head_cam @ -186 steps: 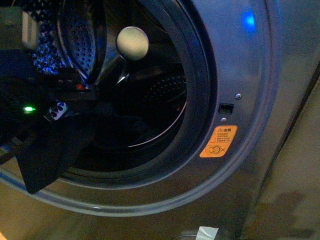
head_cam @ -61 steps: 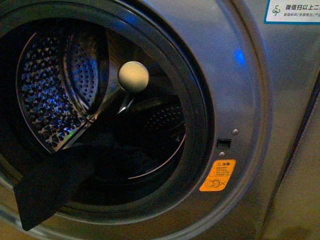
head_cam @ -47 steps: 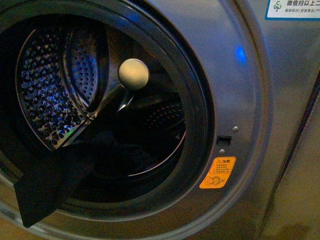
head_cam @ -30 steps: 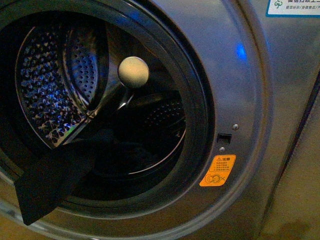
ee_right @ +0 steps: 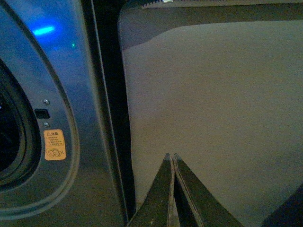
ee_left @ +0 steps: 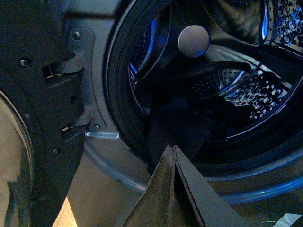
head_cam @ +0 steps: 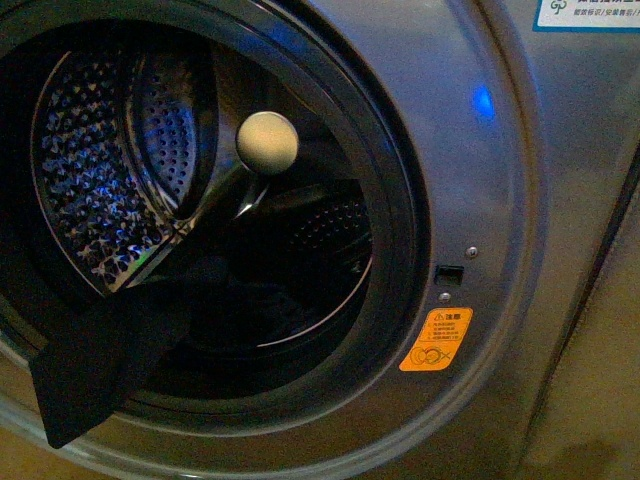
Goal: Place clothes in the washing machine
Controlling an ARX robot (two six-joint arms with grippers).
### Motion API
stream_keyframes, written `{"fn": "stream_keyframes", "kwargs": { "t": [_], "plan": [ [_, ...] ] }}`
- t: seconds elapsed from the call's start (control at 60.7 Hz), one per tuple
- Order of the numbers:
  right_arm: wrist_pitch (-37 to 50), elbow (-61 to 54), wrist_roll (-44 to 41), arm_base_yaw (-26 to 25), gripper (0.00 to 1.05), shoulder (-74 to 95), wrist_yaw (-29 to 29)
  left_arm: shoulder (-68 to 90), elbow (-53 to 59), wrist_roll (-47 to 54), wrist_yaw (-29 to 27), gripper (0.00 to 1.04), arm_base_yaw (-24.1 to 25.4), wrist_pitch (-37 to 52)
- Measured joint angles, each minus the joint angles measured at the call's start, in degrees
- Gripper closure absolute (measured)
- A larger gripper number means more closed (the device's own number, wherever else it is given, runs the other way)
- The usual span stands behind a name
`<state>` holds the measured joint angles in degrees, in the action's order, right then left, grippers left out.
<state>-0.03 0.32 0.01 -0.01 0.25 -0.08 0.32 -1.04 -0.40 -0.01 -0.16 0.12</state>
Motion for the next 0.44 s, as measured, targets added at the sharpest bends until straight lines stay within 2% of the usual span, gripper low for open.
{"fn": "stream_keyframes", "kwargs": {
  "t": [0.016, 0.082, 0.247, 0.297, 0.445],
  "plan": [
    [0.0, 0.0, 0.0, 0.0, 0.98, 0.0, 0.0, 0.0, 0.0, 0.0, 0.0, 1.00, 0.0, 0.0],
    [0.0, 0.0, 0.0, 0.0, 0.83, 0.0, 0.0, 0.0, 0.0, 0.0, 0.0, 0.85, 0.0, 0.0],
    [0.0, 0.0, 0.0, 0.0, 0.56, 0.0, 0.0, 0.0, 0.0, 0.0, 0.0, 0.58, 0.0, 0.0],
    [0.0, 0.0, 0.0, 0.0, 0.47, 0.0, 0.0, 0.0, 0.0, 0.0, 0.0, 0.47, 0.0, 0.0],
    [0.0, 0.0, 0.0, 0.0, 0.07, 0.0, 0.0, 0.0, 0.0, 0.0, 0.0, 0.08, 0.0, 0.0]
  ]
}}
